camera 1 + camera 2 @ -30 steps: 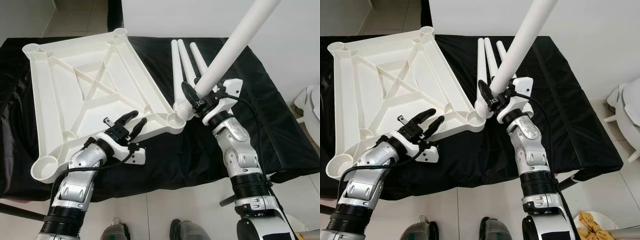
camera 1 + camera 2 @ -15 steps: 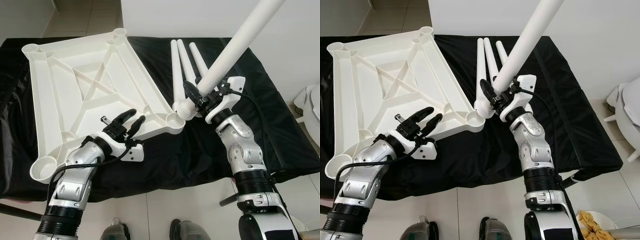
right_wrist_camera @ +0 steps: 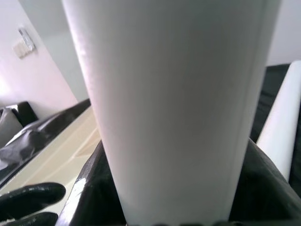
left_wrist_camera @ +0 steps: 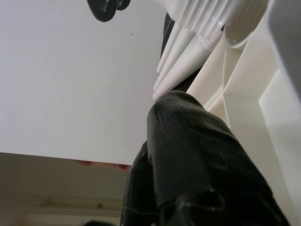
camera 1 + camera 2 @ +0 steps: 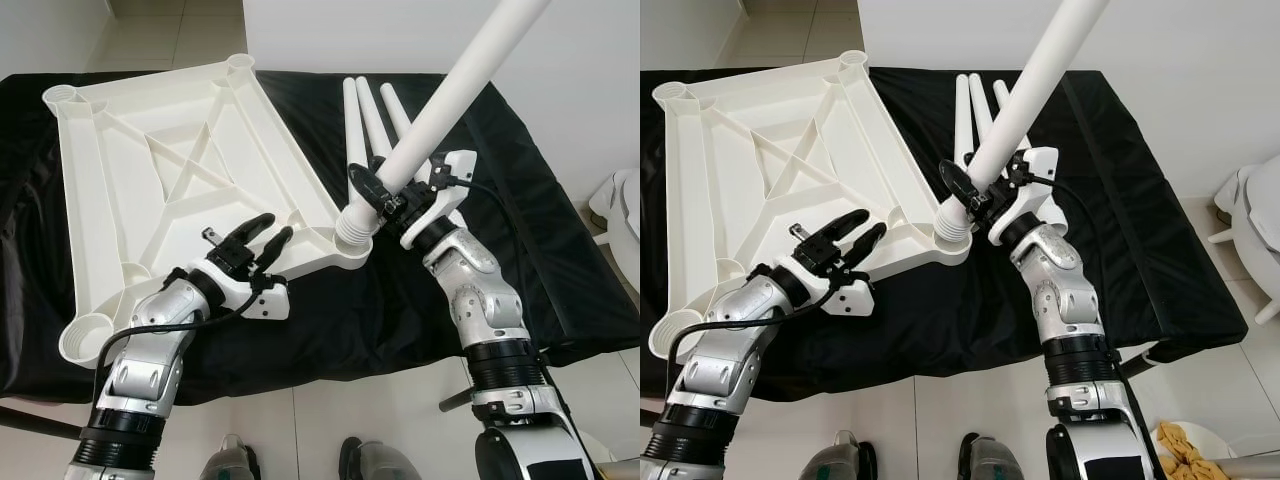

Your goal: Building children table

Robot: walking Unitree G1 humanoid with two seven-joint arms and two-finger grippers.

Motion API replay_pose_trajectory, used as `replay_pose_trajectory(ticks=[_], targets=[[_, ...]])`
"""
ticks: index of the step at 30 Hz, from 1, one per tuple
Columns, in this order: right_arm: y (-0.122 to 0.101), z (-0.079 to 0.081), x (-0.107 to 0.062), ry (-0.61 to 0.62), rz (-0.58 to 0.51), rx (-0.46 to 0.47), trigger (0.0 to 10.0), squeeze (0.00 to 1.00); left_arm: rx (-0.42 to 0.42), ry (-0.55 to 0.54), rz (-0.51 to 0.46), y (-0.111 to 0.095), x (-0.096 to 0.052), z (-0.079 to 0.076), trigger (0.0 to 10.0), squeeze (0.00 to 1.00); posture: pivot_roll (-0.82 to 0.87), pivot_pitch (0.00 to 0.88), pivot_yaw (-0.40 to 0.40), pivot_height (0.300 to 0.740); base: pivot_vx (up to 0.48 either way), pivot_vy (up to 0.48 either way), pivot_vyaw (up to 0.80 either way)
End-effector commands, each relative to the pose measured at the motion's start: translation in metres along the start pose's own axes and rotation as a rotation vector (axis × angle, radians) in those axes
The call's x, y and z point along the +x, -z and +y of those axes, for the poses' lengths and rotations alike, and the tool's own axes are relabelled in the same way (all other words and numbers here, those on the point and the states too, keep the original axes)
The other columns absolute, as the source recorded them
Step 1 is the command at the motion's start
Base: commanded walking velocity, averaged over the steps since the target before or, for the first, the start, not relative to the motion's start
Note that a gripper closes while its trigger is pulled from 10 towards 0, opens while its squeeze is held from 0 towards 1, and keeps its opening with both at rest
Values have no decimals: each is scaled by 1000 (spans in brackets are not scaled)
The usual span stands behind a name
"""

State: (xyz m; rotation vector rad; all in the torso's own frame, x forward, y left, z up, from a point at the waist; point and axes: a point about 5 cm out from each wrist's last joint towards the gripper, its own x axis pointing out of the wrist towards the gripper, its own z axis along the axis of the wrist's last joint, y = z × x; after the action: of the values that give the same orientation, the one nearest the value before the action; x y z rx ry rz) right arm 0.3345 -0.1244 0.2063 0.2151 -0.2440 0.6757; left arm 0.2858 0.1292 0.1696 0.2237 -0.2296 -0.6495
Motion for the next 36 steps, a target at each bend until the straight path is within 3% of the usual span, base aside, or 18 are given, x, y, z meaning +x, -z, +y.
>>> replay_pose_trajectory(ticks=[1, 9, 16, 24, 36], targets=[[4, -1, -5, -2, 38, 3, 10000, 0, -2, 61, 22, 3, -3, -6, 10000, 0, 10, 125, -22, 740, 0, 0, 0], [25, -18, -19, 99, 226, -81, 10000, 0, -2, 77, 27, 4, -3, -8, 10000, 0, -1, 117, -23, 740, 0, 0, 0], [30, -13, -12, 96, 220, -80, 10000, 0, -7, 87, 26, 4, -1, -10, 10000, 0, -3, 113, -20, 740, 0, 0, 0], [17, 10, 7, 16, 67, 63, 10000, 0, -2, 95, 34, 4, -3, -11, 10000, 0, 10, 106, -23, 740, 0, 0, 0], [33, 14, 19, 22, 155, 63, 10000, 0, 1, 101, 38, 4, -4, -12, 10000, 0, 20, 110, -22, 740, 0, 0, 0]])
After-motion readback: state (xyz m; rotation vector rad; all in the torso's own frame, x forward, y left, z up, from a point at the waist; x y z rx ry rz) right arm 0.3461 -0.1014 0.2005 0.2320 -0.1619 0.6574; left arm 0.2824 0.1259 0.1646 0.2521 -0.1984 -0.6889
